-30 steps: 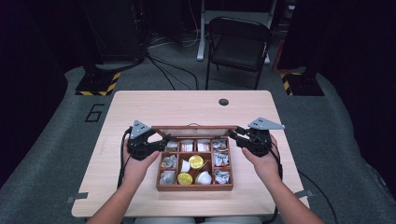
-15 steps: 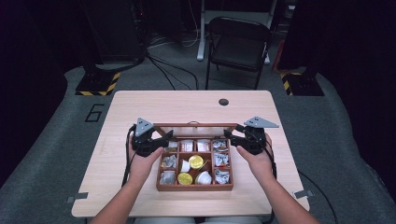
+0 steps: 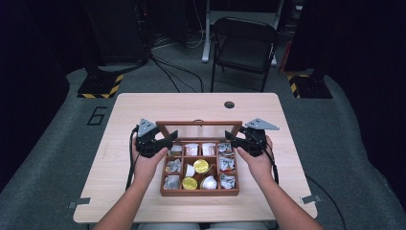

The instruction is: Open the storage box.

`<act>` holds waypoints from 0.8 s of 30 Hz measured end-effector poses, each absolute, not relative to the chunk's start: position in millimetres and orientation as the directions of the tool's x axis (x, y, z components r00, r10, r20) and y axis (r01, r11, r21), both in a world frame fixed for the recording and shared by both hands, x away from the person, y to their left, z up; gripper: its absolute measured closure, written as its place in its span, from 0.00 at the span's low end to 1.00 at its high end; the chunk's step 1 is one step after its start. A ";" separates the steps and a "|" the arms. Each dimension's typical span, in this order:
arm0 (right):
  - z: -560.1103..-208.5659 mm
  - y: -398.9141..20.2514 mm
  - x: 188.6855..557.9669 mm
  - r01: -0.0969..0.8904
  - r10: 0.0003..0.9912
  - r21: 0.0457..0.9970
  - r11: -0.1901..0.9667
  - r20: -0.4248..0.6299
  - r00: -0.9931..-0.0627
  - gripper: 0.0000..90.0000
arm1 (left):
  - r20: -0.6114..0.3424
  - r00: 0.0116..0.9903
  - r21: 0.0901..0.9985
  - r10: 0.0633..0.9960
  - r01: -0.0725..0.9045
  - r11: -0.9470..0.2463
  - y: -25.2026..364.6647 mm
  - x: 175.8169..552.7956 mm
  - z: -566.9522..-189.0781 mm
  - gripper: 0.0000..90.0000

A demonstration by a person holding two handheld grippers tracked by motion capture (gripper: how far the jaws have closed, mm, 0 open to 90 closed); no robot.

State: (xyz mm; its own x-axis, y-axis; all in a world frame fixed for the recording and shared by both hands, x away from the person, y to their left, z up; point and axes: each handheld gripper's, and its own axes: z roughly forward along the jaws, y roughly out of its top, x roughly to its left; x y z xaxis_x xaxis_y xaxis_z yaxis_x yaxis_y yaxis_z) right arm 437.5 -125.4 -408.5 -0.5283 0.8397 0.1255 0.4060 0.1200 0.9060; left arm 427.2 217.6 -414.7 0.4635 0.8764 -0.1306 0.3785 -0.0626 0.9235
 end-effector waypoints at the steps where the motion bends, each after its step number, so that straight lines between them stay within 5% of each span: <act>1: -409.6 -125.1 438.5 0.403 0.842 0.907 0.120 0.122 -0.526 0.45 | -0.139 0.459 0.923 0.877 0.382 -0.054 217.0 428.1 -415.3 0.36; 24: -435.7 -119.8 459.2 0.454 0.857 0.883 0.119 0.140 -0.497 0.44 | -0.168 0.455 0.915 0.875 0.403 -0.034 215.0 445.7 -430.0 0.33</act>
State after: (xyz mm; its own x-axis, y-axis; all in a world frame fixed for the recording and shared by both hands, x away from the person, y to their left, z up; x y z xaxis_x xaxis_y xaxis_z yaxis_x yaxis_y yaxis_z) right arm 459.2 -119.8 -435.7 -0.4967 0.8567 0.1396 0.4537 0.1191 0.8832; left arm 445.7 215.0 -430.0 0.4547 0.8746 -0.1682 0.4029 -0.0336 0.9146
